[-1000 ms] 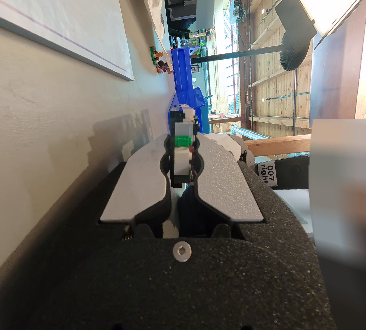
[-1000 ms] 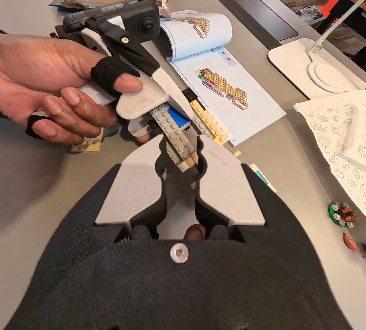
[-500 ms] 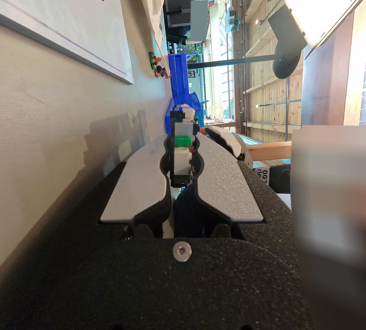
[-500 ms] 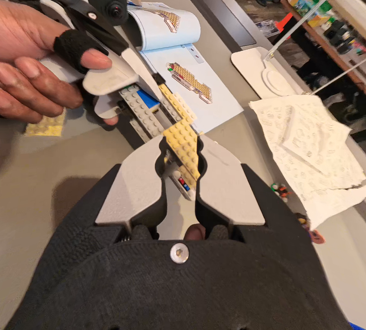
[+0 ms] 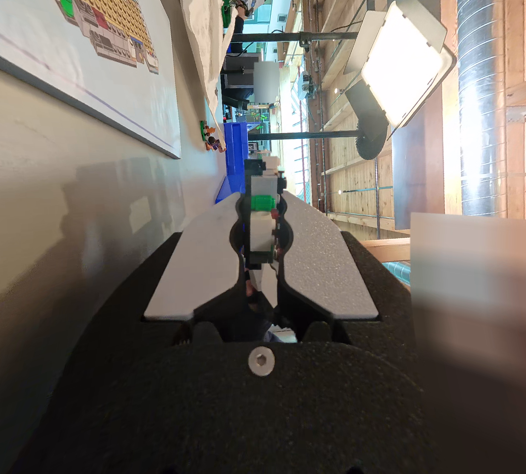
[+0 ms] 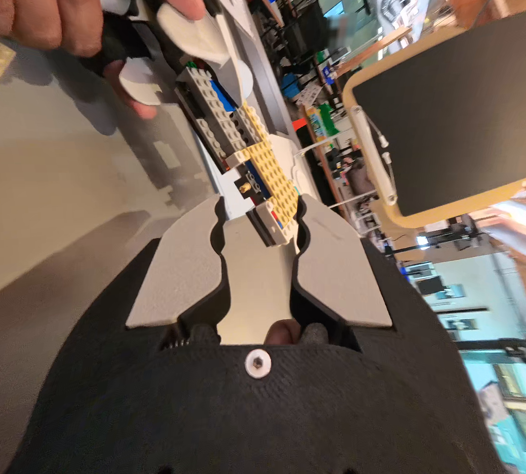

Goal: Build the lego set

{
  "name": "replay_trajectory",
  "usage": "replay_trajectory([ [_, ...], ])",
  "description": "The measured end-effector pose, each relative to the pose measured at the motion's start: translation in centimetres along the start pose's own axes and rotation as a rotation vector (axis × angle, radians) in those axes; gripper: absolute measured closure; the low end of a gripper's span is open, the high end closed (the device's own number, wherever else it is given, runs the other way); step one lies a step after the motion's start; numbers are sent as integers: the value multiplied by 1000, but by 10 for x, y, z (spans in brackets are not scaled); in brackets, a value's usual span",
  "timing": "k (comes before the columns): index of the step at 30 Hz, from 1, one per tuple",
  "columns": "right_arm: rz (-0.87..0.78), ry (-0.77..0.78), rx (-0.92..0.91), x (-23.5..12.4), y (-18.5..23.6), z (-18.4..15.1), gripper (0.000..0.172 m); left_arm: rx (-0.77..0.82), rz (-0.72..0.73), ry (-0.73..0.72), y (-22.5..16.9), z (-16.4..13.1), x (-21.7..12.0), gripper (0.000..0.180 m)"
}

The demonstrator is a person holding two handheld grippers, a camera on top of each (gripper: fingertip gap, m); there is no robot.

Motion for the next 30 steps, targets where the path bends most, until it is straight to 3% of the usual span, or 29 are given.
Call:
replay_trajectory([
  [21, -297, -82, -423, 14, 32, 4, 122, -81, -59, -84, -5, 8, -9, 162],
  [30, -353, -106, -529, 21, 40, 5, 123, -107, -81, -64, -5, 6, -7, 161],
])
Point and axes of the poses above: each gripper's, where its closed fingertips meet, x out along the fingers, z out of its top, y = z × x across the jaws, the point moved 7 cm from there along -x, back along the fingers, and after that the axes turned 7 degrees about -z, right-handed, at the moved point
